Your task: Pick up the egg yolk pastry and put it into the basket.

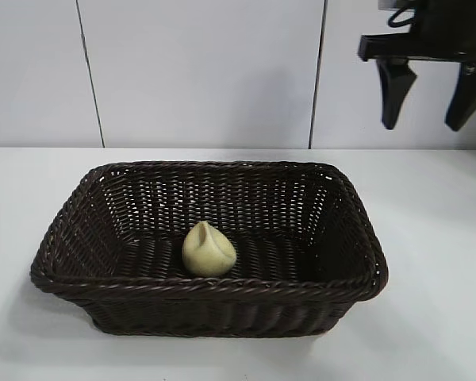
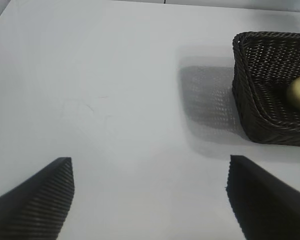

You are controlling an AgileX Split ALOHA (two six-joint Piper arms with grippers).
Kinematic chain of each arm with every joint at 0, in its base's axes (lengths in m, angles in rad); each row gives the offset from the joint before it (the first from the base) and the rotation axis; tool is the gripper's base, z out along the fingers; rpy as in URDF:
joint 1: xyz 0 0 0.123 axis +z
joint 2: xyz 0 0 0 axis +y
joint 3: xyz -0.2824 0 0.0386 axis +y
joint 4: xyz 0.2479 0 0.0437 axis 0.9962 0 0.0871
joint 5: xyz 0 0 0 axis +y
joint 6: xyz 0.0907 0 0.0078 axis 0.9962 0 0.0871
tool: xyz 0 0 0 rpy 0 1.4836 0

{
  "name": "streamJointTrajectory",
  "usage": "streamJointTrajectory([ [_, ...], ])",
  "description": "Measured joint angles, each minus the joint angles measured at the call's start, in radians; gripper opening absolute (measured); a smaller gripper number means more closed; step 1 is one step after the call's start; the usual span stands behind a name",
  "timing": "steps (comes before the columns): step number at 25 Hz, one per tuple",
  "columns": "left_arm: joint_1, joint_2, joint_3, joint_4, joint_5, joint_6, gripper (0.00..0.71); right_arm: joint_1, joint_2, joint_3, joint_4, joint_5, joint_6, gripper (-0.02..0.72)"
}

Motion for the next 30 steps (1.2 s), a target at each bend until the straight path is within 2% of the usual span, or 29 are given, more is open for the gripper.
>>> streamJointTrajectory([
  [4, 0.0, 0.0, 0.0, 0.0, 0.0, 0.0, 0.605, -0.077, 0.0, 0.0, -0.013, 0.001, -0.003, 0.529],
  [13, 0.0, 0.0, 0.0, 0.0, 0.0, 0.0, 0.605, -0.077, -0.107, 0.073, 0.021, 0.002, -0.033, 0.529],
  [20, 0.0, 0.0, 0.0, 0.0, 0.0, 0.0, 0.605, -0.077, -0.398, 0.368, 0.051, 0.003, -0.034, 0.529],
  [26, 0.0, 0.0, 0.0, 0.0, 0.0, 0.0, 0.605, -0.077, -0.726, 0.676, 0.051, 0.012, -0.044, 0.529],
  [30, 0.0, 0.0, 0.0, 0.0, 0.0, 0.0, 0.605, -0.077, -0.937, 0.862, 0.051, -0.055, -0.067, 0.529],
])
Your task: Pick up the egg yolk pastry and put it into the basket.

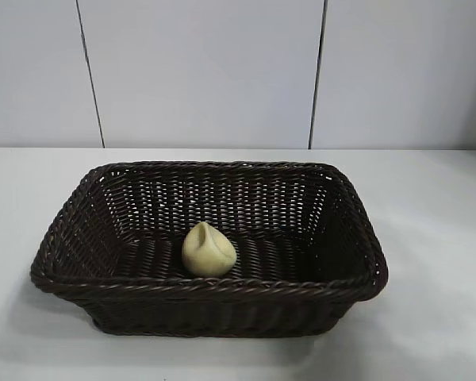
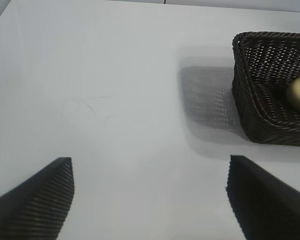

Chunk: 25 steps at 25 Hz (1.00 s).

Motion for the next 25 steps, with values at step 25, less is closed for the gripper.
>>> streamJointTrajectory([
  [25, 0.0, 0.0, 0.0, 0.0, 0.0, 0.0, 0.605, 0.0, -0.942, 0.321, 0.014, -0.09, -0.012, 0.529],
])
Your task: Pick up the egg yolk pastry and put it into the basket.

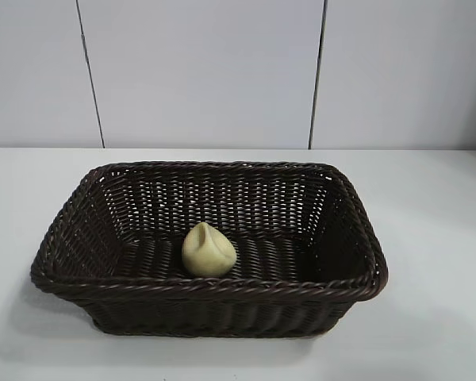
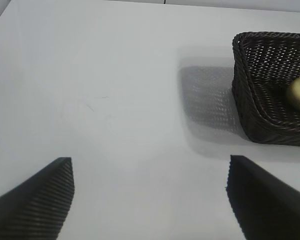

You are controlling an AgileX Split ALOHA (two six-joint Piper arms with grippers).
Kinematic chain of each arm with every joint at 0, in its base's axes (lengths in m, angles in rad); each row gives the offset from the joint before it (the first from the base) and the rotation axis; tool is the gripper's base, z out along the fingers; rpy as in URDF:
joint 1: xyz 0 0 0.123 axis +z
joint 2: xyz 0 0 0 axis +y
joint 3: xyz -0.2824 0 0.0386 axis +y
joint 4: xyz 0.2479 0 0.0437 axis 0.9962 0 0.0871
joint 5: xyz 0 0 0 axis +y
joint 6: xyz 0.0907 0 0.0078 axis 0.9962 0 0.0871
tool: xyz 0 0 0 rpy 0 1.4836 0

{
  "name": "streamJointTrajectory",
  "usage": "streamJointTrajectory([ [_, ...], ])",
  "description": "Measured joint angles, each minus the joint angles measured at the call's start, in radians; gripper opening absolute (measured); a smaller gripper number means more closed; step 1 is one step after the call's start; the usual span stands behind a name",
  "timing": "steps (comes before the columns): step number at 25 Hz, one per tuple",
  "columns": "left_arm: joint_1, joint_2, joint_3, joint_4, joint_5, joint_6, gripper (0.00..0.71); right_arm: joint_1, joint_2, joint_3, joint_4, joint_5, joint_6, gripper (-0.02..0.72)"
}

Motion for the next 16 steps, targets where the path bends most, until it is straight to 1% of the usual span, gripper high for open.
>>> streamJointTrajectory([
  [16, 0.0, 0.0, 0.0, 0.0, 0.0, 0.0, 0.605, 0.0, -0.023, 0.0, -0.001, 0.005, 0.0, 0.529],
])
